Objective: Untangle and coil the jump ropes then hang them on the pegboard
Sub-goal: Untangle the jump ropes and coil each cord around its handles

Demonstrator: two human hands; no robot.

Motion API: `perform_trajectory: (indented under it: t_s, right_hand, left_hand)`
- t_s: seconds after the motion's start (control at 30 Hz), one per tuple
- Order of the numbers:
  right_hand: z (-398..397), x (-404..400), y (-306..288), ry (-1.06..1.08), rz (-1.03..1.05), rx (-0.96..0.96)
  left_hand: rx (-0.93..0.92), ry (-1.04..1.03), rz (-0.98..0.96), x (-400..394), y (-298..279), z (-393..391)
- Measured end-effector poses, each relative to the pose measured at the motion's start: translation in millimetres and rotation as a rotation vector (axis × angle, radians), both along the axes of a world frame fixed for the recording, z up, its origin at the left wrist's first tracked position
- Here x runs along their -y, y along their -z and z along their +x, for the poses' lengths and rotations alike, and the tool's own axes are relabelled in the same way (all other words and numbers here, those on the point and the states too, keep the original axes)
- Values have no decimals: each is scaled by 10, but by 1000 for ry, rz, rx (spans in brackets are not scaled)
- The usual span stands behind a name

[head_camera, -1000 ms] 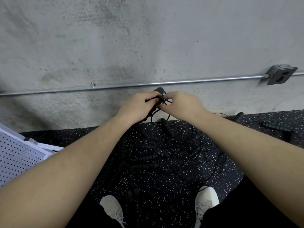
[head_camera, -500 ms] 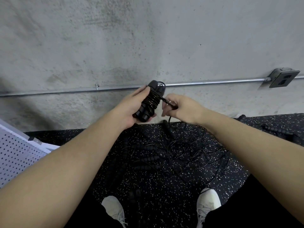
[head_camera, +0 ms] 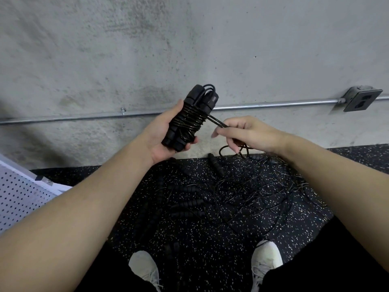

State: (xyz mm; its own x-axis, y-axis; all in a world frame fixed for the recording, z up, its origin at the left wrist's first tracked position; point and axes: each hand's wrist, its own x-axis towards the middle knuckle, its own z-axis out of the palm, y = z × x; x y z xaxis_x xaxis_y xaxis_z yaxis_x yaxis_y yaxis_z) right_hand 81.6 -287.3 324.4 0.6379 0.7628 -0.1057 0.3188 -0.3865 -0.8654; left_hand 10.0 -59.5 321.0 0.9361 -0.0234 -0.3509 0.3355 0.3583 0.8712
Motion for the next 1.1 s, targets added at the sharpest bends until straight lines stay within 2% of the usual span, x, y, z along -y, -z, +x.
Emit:
perform_trajectory:
  t_s: [0.13, 0.37, 0.43, 0.5, 0.57, 0.77, 0.97, 1.1]
  right_hand:
    - [-5, 16, -14, -5, -116, 26]
    - [-9, 108, -26, -7, -257, 8]
    - [-13, 132, -13, 4, -223, -40]
    - [20, 142, 42, 16, -193, -11]
    - [63, 125, 79, 26, -232, 60]
    - [143, 19, 154, 33, -352, 340]
    - [102, -97, 75, 65, -357, 563]
    - [28, -233, 93, -25, -302, 684]
  left_hand:
    - [103, 86, -21, -42, -28, -24]
    - [74, 310, 57, -33, 5, -57]
    - [62, 410, 156, -26, -1, -59]
    - [47, 519, 312, 10, -17, -58]
    - [28, 593, 498, 100, -39, -73]
    - [132, 701, 1020, 276, 24, -8]
    - [90, 714, 1265, 348, 141, 65]
    - [84, 645, 1312, 375, 126, 82]
